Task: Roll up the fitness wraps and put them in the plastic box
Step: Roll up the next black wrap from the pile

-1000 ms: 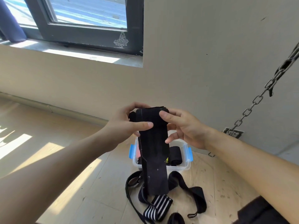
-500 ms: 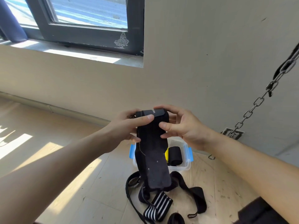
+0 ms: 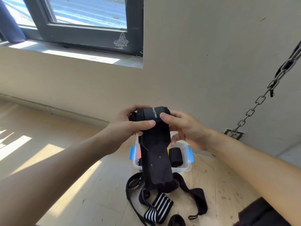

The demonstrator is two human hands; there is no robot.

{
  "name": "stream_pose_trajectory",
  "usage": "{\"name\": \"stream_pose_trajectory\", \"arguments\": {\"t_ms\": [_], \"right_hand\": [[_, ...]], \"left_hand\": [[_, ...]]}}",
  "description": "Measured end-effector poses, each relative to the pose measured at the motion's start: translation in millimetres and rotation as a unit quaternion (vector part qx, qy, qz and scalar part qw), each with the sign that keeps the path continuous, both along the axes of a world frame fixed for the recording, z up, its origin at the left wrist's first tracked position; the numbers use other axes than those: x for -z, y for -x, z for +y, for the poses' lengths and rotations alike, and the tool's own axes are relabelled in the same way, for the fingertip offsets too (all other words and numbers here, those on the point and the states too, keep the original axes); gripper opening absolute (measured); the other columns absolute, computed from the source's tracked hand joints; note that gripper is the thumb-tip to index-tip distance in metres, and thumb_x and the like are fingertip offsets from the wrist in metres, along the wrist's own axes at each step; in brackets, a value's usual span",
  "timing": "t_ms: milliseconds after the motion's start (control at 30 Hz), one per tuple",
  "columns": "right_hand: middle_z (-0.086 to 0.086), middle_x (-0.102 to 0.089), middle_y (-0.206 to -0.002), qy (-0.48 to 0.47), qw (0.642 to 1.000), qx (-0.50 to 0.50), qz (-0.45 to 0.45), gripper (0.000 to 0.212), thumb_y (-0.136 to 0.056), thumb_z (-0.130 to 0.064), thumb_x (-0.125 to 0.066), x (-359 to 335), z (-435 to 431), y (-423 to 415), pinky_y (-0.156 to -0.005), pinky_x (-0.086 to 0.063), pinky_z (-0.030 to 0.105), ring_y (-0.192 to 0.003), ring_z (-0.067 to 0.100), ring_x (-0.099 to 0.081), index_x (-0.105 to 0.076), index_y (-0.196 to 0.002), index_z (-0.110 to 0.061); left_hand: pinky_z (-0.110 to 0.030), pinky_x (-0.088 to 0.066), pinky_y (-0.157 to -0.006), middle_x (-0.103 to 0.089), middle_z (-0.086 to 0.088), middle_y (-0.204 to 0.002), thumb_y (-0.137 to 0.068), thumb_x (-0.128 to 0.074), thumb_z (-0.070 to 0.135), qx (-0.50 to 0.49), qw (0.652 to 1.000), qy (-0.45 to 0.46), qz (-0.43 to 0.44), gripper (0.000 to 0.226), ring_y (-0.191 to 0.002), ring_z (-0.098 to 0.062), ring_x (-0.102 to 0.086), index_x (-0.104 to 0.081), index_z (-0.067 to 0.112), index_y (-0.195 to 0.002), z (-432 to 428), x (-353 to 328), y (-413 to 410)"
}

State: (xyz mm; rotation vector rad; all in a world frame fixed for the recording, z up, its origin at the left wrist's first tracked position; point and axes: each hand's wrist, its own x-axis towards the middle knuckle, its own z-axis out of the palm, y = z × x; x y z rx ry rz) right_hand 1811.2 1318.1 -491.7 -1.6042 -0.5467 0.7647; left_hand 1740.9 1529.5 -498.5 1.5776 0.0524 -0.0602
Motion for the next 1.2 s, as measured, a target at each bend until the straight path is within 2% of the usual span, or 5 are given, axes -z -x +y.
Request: {"name": "stream_pose_trajectory", "arguments": {"t_ms": [300, 500, 733, 967, 1200], "right_hand": [[0.016, -0.068, -0.125, -0.073, 0.997, 0.036, -0.005, 0.042, -0.09, -0.012, -0.069, 0.9, -1.0, 0.4, -0.087, -0.06, 0.05, -0.114, 0.033, -0.067, -0.061, -0.131, -0.013], [0.008, -0.07, -0.123, -0.045, 0.996, 0.023, -0.072, 0.055, -0.085, 0.005, -0.074, 2.3, -3.4, -4.2, -0.08, -0.061, 0.04, -0.107, 0.028, -0.069, -0.058, -0.133, -0.016], [0.0, -0.072, -0.116, 0.028, 0.998, -0.005, -0.059, 0.046, -0.086, -0.035, -0.073, -6.5, -11.9, -12.0, -0.086, -0.06, 0.046, -0.106, 0.017, -0.069, -0.062, -0.13, -0.026], [0.004, -0.075, -0.115, 0.015, 0.996, 0.011, -0.087, 0.042, -0.087, -0.037, -0.068, -6.3, -9.7, -10.2, -0.088, -0.052, 0.042, -0.103, 0.018, -0.069, -0.065, -0.127, -0.026], [0.011, -0.075, -0.109, -0.039, 0.997, 0.024, -0.058, 0.045, -0.084, -0.028, -0.074, -3.9, -8.8, -8.2, -0.072, -0.05, 0.034, -0.089, 0.016, -0.067, -0.066, -0.128, -0.023]], "left_hand": [[-0.033, -0.059, -0.076, -0.071, -0.005, -0.126, -0.078, -0.076, 0.052, 0.042, 0.995, -0.016, 0.087, 0.057, -0.107, -0.027, -0.073, -0.066, 0.026, -0.127, 7.7, -1.7, 1.9], [-0.031, -0.059, -0.071, -0.071, -0.009, -0.112, -0.07, -0.084, 0.031, 0.004, 0.998, 0.019, 0.051, 0.056, -0.101, -0.022, -0.075, -0.066, 0.018, -0.122, 4.6, -3.0, 1.3], [-0.026, -0.057, -0.065, -0.074, -0.002, -0.099, -0.063, -0.087, 0.015, -0.018, 1.0, 0.001, 0.0, 0.058, -0.089, -0.017, -0.075, -0.067, 0.019, -0.117, 1.1, 0.0, 0.7], [-0.026, -0.056, -0.063, -0.076, 0.001, -0.097, -0.067, -0.085, 0.013, 0.0, 1.0, 0.008, -0.024, 0.062, -0.087, -0.015, -0.074, -0.063, 0.018, -0.125, 3.6, -2.2, 0.9], [-0.043, -0.06, -0.087, -0.074, -0.004, -0.122, -0.081, -0.072, 0.051, 0.04, 0.998, -0.015, 0.055, 0.057, -0.109, -0.025, -0.073, -0.062, 0.024, -0.131, 5.2, -2.2, 0.7]]}}
